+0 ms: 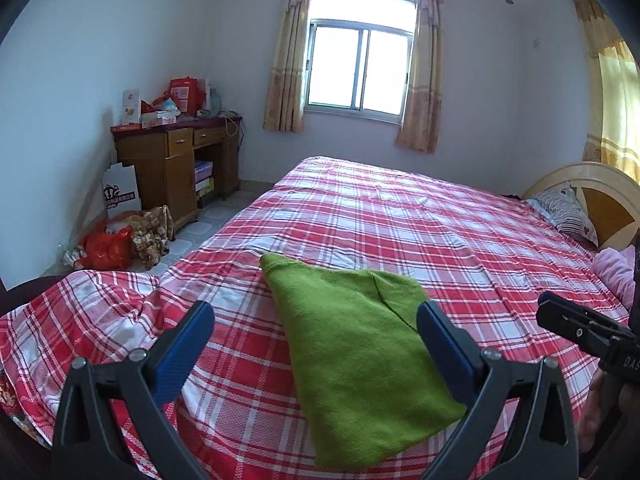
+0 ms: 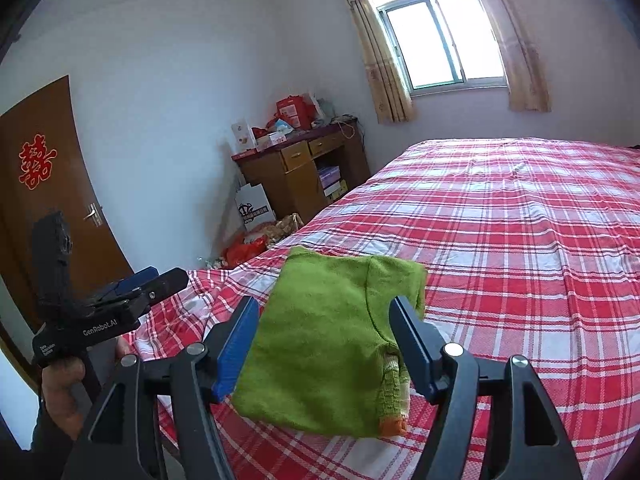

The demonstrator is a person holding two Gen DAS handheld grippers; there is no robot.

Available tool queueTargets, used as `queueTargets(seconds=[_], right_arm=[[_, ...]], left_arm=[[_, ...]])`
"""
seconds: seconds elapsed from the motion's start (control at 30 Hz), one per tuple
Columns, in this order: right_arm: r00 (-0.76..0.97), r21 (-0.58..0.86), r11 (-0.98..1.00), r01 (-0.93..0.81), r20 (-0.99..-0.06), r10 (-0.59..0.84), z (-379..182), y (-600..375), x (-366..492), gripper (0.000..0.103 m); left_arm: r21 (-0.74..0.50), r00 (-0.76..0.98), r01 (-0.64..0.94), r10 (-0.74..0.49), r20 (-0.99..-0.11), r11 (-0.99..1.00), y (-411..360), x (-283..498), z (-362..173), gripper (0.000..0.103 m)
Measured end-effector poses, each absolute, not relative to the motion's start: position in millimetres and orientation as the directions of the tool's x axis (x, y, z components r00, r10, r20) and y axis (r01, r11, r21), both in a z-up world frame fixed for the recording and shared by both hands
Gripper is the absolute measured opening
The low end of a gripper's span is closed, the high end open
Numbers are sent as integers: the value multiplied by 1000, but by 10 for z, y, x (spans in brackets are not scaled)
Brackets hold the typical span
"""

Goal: Fold small clothes

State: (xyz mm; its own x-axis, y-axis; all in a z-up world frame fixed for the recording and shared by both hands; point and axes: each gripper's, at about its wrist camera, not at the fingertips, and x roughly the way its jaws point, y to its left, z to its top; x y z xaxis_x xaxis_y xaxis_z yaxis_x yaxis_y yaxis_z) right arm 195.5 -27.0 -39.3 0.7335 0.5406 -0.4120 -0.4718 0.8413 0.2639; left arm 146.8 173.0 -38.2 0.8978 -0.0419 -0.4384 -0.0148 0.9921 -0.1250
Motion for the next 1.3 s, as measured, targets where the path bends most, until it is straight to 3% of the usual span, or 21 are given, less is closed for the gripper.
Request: queueTargets(seconds=[0.77, 1.3], right_arm=[[741, 278, 842, -462, -401, 539, -435, -316, 1907, 69], [789, 240, 850, -468, -320, 525, -282, -387, 1747, 69]], left_arm=[[-119, 906, 13, -63, -420, 993, 1663, 1439, -356, 103], [-104, 920, 9, -49, -389, 995, 1676, 1367, -237, 103]])
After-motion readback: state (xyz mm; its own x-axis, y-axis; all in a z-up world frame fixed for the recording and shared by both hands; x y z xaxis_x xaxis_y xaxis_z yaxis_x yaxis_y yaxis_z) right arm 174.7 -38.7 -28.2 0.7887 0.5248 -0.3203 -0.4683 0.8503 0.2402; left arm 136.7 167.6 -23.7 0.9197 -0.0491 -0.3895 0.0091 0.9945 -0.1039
